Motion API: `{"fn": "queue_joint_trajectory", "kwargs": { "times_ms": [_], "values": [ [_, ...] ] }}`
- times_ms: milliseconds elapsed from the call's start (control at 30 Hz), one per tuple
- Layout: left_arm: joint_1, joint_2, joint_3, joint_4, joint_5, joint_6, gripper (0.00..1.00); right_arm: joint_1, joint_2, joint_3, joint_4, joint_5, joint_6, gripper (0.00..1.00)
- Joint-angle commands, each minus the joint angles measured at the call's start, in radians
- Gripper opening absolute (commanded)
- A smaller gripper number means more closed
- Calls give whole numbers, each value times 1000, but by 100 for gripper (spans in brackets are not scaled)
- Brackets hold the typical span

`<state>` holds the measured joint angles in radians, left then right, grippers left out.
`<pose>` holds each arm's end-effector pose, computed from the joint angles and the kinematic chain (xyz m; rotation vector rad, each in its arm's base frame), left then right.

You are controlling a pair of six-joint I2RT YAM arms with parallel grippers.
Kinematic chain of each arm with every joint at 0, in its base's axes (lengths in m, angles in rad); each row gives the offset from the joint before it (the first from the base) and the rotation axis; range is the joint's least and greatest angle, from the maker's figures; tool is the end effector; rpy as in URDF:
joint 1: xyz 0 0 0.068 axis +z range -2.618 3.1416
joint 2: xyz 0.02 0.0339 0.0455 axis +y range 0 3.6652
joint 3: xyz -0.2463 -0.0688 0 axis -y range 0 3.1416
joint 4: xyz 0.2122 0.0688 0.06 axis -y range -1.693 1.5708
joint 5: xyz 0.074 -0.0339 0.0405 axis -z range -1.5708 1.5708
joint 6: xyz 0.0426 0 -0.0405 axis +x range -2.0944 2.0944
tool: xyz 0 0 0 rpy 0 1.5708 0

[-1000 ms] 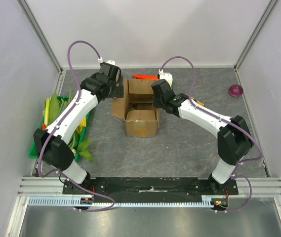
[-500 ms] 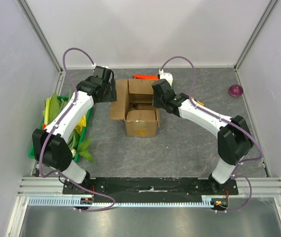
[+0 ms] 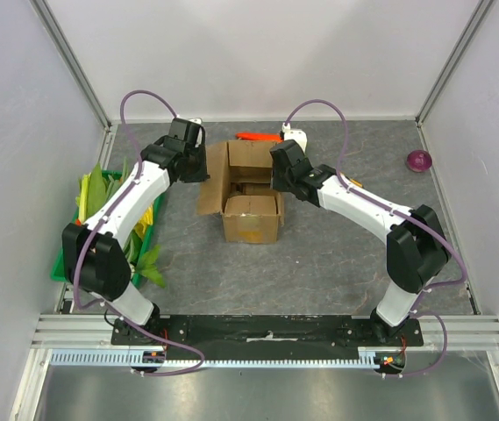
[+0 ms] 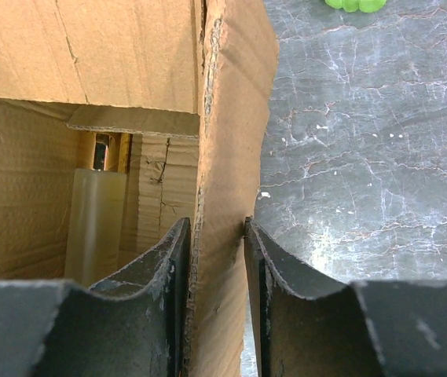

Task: Unpack the express box

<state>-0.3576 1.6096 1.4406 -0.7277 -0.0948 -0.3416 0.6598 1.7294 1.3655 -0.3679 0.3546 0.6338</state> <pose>0.3026 -0.1088 0.2921 -0.0213 2.4710 -0.1864 0.2961 0.2110 0.2611 0.1510 2.2585 0.2838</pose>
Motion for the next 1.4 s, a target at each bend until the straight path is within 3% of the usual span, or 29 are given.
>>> {"fn": "queue_joint_trajectory", "kwargs": {
  "times_ms": [0,267,367,500,600,933,1033,1133,1200,1367],
  "values": [
    [-7,-63,41,83,89,-17,9,-3,-1,43,-19,-3,-8,40],
    [-6,-151,-23,197,193,-34,10,-3,-5,49,-20,3,-8,41],
    [-6,-146,-34,209,207,-40,17,-3,-8,50,-22,3,-6,42],
    [-6,-114,-37,198,202,-37,37,-3,-14,56,-22,-2,-11,43],
    [-9,-77,-39,185,204,-34,43,-3,-19,60,-22,-8,-13,44],
    [-32,38,-34,172,213,-34,48,-2,-13,35,-20,-23,-3,44],
    [-34,50,-32,175,216,-36,42,-3,-16,32,-22,-32,-5,44],
    [-35,52,-28,175,225,-36,16,-3,-25,38,-22,-37,-12,45],
    [-35,43,-23,177,225,-30,2,-3,-43,44,-23,-37,-23,50],
    [-35,12,-6,185,250,32,2,-5,-74,125,-55,-66,-135,64]
  ]
}}
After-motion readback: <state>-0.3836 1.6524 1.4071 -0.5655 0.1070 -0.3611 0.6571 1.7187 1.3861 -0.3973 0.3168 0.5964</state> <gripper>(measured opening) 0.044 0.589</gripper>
